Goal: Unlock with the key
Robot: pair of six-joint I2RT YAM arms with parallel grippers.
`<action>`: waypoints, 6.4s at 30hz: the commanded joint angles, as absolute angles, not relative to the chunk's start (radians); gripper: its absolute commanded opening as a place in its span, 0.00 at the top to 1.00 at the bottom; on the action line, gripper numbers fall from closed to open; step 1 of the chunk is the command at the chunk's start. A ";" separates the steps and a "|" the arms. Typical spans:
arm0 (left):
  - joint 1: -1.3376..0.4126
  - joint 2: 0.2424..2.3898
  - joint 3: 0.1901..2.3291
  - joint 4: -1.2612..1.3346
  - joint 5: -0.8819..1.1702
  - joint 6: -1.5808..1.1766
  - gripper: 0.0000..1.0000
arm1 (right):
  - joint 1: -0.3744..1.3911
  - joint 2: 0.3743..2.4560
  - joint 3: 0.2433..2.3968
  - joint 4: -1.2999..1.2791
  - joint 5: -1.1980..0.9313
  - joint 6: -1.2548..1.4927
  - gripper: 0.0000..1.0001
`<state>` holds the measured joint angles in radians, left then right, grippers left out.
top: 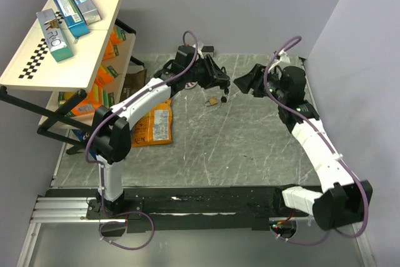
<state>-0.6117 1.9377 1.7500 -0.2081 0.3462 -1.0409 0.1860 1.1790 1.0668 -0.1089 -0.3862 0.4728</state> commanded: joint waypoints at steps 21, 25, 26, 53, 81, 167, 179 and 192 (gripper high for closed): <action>-0.514 1.566 1.356 0.184 1.338 -0.787 0.99 | 0.193 1.324 1.430 -0.057 -1.104 0.399 0.16; -0.514 1.542 1.318 0.212 1.351 -0.810 0.99 | 0.205 1.330 1.401 -0.057 -1.157 0.419 0.16; -0.514 1.540 1.312 0.224 1.350 -0.818 0.99 | 0.209 1.330 1.394 -0.054 -1.166 0.426 0.16; -0.512 1.546 1.313 0.293 1.281 -0.841 0.99 | 0.336 1.345 1.345 -0.215 -1.183 0.351 0.57; -0.661 1.664 1.583 -0.406 0.279 -0.537 0.99 | 0.370 1.405 1.436 -0.540 -0.555 0.362 1.00; -0.566 2.029 1.575 0.297 0.841 -1.051 0.79 | 0.134 1.385 0.833 0.195 -0.997 0.506 1.00; -0.584 2.203 1.591 0.267 0.847 -0.839 0.87 | 0.074 1.604 0.821 0.218 -0.991 0.581 1.00; -0.591 2.352 1.646 0.141 0.720 -0.709 0.88 | 0.071 1.851 0.903 0.100 -0.917 0.577 1.00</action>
